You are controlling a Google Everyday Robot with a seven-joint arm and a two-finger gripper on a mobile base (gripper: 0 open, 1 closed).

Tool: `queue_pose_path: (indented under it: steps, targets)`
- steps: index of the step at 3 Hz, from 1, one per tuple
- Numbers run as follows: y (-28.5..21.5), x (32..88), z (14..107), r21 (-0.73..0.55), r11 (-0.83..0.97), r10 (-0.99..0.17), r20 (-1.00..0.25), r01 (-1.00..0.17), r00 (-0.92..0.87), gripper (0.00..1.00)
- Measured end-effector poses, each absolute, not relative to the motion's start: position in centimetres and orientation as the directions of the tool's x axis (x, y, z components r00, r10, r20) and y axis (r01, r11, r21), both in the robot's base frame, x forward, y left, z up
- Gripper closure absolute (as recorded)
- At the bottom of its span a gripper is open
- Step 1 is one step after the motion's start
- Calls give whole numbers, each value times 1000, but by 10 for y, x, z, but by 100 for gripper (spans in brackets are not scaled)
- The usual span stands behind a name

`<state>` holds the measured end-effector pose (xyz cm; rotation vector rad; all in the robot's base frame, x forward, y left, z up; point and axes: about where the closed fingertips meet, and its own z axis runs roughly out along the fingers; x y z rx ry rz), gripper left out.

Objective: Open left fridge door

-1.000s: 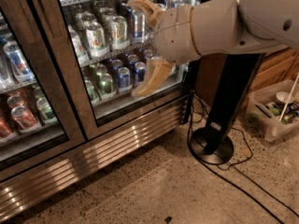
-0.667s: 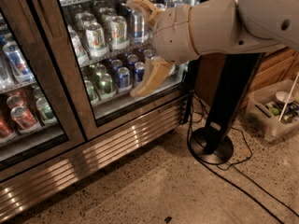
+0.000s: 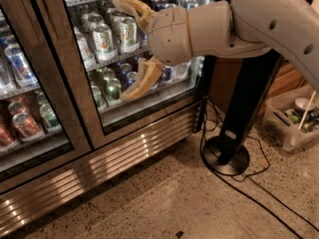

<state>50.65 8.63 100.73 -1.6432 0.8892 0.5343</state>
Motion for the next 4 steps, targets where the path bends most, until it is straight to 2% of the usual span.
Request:
queue_pose_path:
  steps: [1,3,4]
  targets:
    - [117,495,1017,-592,-108,-126,-789,-799,602,0]
    - [126,501,1013,-554,-149,-125,-811,-819,572,0]
    - [152,501,1002,-495,-215,-86,-849,-842,521,0]
